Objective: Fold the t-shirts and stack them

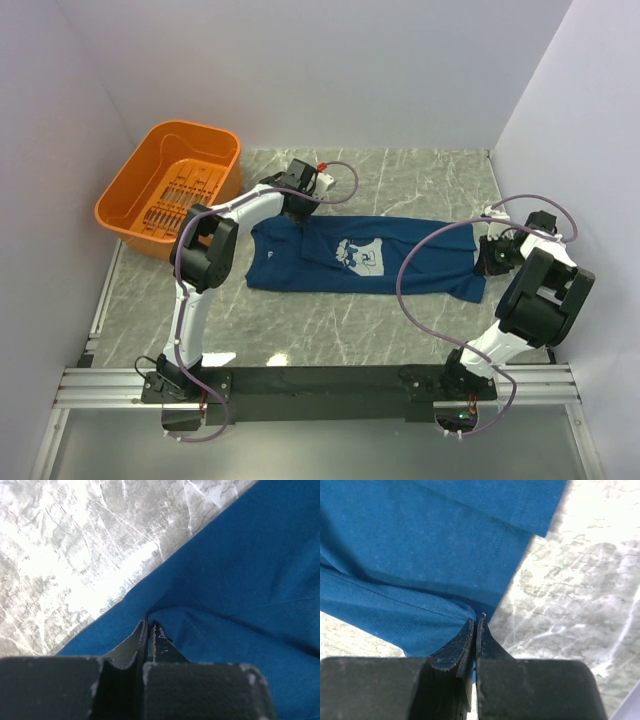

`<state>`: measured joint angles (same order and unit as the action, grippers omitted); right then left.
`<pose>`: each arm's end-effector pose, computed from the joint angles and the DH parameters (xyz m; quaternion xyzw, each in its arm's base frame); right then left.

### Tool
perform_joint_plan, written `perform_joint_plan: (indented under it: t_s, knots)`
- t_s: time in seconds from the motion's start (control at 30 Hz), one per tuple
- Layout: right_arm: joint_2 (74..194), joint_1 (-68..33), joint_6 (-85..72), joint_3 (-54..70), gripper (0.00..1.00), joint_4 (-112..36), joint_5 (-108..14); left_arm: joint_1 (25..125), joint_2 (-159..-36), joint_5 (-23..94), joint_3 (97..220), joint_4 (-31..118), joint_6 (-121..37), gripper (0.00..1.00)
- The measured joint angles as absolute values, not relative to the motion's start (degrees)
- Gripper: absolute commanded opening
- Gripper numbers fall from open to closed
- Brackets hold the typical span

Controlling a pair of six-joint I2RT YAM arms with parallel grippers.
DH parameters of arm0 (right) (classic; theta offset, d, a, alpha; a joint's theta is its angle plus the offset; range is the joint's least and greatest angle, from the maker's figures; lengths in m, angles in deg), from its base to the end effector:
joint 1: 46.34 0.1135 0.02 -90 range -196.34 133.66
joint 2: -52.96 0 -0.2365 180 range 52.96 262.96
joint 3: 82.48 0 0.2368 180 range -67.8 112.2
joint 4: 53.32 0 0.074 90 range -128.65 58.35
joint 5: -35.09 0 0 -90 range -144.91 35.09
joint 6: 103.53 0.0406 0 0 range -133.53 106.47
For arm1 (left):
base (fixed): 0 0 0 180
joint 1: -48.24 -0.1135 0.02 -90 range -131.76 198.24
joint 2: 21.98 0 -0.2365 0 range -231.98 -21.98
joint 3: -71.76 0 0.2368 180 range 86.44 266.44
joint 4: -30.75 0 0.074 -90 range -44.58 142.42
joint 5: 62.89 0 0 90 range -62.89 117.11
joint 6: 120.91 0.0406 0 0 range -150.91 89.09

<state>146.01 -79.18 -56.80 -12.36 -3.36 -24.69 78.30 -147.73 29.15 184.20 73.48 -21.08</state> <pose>0.2487 -0.1362 0.1532 -0.1254 0.9472 0.1144 0.2720 0.3910 -0.2280 0.1559 0.3311 0.8971 -0.0680 0.2845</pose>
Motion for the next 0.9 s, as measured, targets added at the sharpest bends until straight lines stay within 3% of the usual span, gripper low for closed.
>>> perform_joint_plan:
  t_s: [0.9]
  knots:
    - [146.7,-76.1,-54.2,-8.9,0.0,-0.6,-25.5,77.7,-148.5,29.9,184.2,73.0,-21.2,0.0]
